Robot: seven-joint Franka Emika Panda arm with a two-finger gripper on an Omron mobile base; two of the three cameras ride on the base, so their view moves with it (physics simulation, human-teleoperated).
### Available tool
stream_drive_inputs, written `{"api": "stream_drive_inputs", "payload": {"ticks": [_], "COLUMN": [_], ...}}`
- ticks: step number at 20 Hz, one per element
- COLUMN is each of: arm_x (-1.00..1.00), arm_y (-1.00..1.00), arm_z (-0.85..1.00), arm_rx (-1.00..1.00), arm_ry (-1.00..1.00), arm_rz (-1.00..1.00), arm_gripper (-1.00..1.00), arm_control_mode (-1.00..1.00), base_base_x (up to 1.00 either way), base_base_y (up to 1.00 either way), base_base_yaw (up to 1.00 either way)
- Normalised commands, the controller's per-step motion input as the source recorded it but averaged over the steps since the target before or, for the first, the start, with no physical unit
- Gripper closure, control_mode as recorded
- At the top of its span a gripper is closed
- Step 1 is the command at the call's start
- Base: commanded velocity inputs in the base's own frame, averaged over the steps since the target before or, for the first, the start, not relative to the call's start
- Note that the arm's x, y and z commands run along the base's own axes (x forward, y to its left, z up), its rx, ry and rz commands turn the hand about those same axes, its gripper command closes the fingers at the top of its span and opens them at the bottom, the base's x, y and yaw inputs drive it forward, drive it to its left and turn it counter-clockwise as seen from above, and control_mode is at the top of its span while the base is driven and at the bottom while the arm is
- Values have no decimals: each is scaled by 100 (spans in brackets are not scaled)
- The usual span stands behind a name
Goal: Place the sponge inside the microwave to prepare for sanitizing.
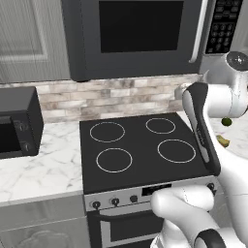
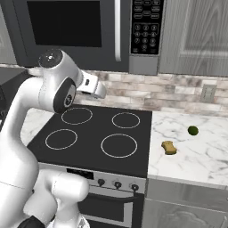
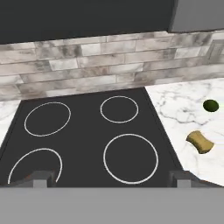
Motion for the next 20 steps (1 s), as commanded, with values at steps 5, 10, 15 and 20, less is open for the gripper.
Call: {"api": "stream_drive_inputs", "payload": {"ticks": [5, 10, 15, 20], "arm_x": [-6, -3, 0, 0], "arm_y": [-19, -17, -15, -15], "arm_z": [27, 22, 24, 32], "arm_rx": [-4, -7, -6, 0], "arm_ry": [-37, -35, -23, -2], "arm_rz": [-3, -4, -6, -1], "arm_gripper": [-100, -100, -100, -100], "arm_control_mode": [-100, -100, -100, -100], "base_base_x": [0, 0, 0, 0], "base_base_y": [0, 0, 0, 0], "base_base_yaw": [0, 0, 0, 0]}}
